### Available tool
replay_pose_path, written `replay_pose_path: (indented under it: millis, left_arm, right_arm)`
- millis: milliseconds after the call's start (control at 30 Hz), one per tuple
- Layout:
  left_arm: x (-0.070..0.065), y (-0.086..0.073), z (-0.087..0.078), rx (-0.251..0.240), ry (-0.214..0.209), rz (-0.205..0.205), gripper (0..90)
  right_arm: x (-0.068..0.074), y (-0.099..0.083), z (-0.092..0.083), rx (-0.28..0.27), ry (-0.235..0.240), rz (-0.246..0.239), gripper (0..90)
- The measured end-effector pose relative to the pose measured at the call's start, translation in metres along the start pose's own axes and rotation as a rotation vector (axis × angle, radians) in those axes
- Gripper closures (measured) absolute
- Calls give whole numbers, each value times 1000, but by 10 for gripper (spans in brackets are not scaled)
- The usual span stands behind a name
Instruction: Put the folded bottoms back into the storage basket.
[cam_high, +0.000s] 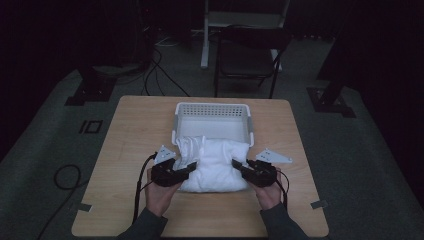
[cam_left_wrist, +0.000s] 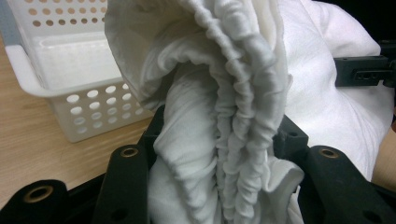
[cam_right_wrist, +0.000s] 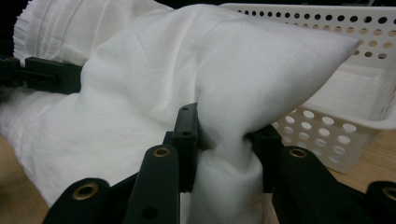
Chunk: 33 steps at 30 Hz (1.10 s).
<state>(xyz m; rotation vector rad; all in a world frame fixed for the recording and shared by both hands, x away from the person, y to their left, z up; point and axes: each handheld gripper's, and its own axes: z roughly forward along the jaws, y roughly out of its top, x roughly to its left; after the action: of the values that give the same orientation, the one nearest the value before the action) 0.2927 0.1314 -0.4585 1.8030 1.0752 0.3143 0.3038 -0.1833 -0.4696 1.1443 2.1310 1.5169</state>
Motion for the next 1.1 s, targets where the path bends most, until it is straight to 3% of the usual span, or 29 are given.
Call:
replay_pose_path:
  millis: [633,1100]
  left_arm:
    - [3,23,-9,-49,-14,11,524]
    - [9,34,-6,-60,-15,1,524]
  right_arm:
    - [3,27,-7,-53,-4,-27,707]
    - [-2,40,-2,-74,-1,-9,708]
